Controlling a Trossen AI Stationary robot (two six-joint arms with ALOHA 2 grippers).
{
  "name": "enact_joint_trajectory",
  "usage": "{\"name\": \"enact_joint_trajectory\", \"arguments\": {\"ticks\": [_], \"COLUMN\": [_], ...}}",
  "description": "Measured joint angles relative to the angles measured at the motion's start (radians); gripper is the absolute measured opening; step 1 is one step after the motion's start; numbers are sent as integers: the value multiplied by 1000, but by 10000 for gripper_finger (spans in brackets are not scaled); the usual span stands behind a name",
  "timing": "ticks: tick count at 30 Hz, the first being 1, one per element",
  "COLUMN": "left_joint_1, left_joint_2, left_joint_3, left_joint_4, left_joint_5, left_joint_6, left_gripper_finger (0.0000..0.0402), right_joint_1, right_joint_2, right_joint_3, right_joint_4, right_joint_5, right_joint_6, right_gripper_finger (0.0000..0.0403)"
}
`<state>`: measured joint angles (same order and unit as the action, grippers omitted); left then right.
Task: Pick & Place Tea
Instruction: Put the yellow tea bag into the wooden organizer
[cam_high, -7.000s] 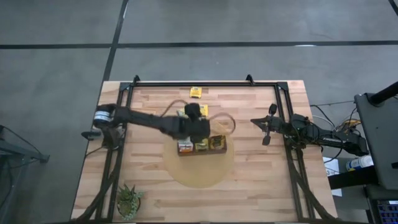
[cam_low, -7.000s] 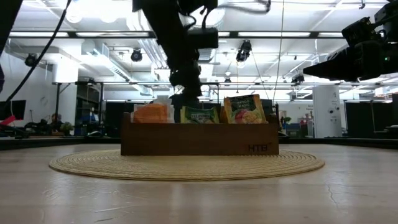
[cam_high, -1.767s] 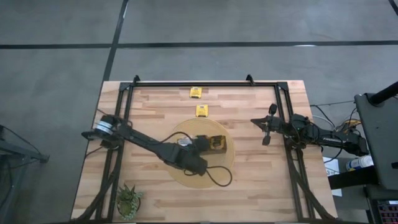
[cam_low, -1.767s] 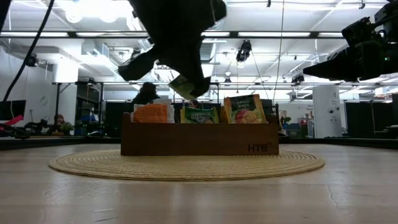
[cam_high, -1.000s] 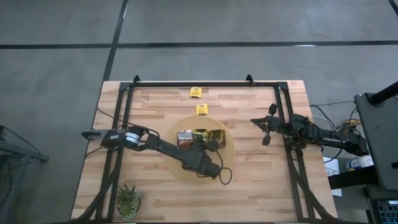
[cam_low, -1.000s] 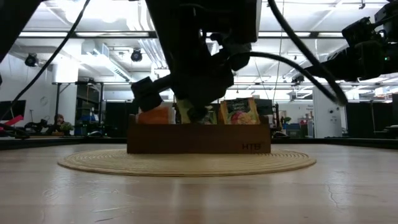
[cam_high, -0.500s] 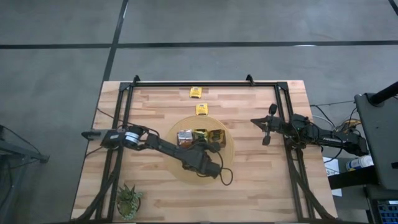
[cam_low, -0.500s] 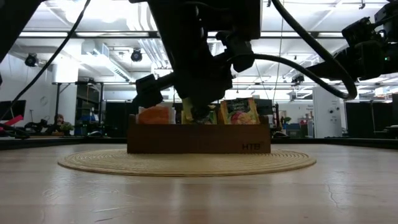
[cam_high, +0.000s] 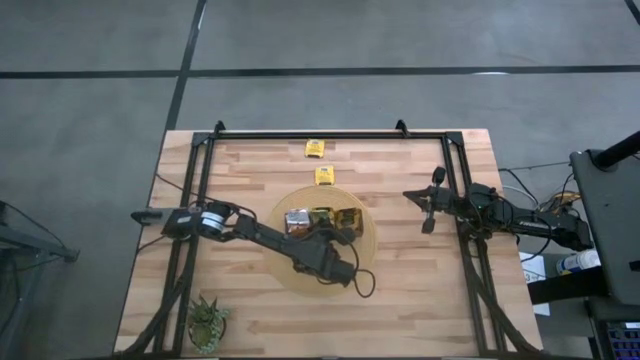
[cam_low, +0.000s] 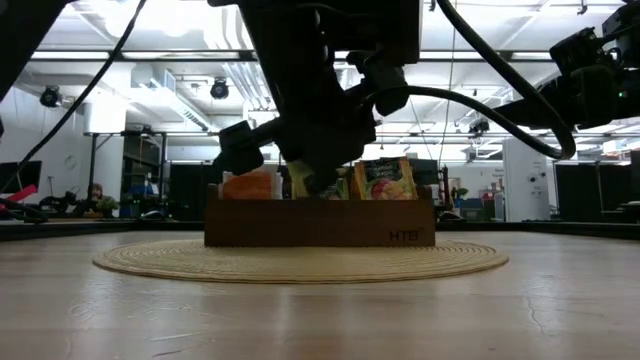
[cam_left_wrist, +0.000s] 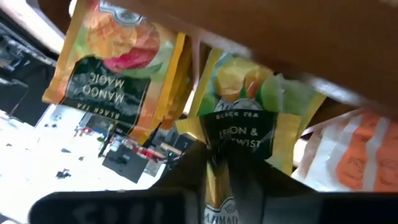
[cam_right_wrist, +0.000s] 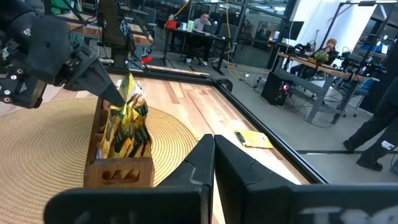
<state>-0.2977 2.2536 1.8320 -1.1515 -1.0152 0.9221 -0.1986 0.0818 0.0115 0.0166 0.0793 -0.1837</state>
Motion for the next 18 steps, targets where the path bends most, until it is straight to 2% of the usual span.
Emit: {"name": "enact_joint_trajectory", "arguments": {"ticks": [7,11,13,18], "left_joint_1": [0,-3,-6,-12], "left_joint_2": [0,0,-3,-33], "left_joint_3": [0,0,0,1], "left_joint_4": [0,0,-1,0], "left_joint_5": [14,-44,-65,-39], "left_joint_6": [-23,-35,-42,-79], "left_gripper_finger": [145,188,199,206], "right_joint_1": [0,0,0,0], "right_joint_2": [0,0,0,0], "right_joint_3": [0,0,0,0], "right_joint_4": [0,0,0,0], "right_joint_5": [0,0,0,0], "right_joint_6": [0,0,0,0], "right_gripper_finger": [9,9,9,9]}}
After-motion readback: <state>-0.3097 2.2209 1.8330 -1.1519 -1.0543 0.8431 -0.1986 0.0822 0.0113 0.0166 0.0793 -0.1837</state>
